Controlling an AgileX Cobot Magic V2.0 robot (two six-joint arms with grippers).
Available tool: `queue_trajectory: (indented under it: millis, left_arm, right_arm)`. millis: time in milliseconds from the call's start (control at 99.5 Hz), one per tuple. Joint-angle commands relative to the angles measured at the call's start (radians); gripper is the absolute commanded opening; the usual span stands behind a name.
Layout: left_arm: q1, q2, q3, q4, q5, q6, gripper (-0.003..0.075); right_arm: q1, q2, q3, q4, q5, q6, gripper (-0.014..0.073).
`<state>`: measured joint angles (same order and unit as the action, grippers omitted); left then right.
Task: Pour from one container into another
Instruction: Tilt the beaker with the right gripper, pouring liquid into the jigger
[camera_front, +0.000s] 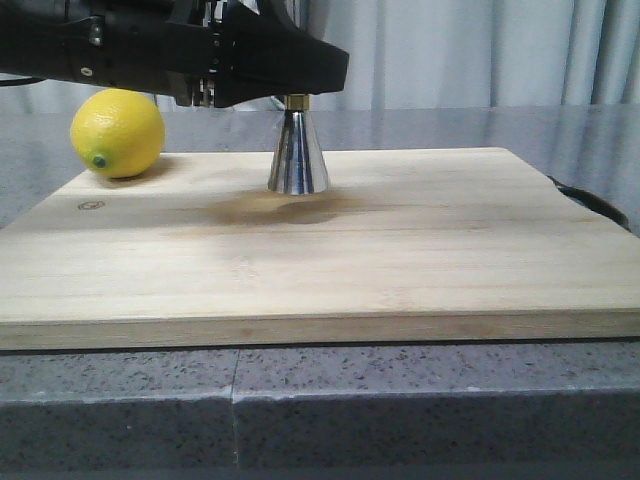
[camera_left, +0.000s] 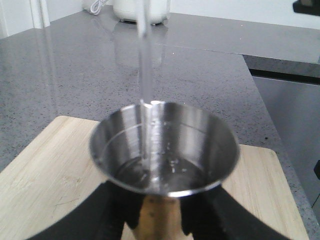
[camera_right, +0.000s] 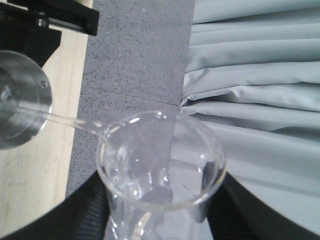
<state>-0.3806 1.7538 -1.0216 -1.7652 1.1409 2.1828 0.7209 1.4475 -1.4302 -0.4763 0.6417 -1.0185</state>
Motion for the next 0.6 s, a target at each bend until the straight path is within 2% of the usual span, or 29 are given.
queue_trajectory:
  millis: [0, 593]
  left_arm:
    - [-0.008, -0.040, -0.031, -0.085, 0.063, 0.000, 0.0197]
    - [-0.008, -0.040, -0.031, -0.085, 0.063, 0.000, 0.0197]
  right_arm:
    - [0.002, -0.034, -0.042, -0.037, -0.078, -0.022, 0.0300]
    - [0.002, -0.034, -0.042, -0.041, -0.099, -0.079, 0.0300]
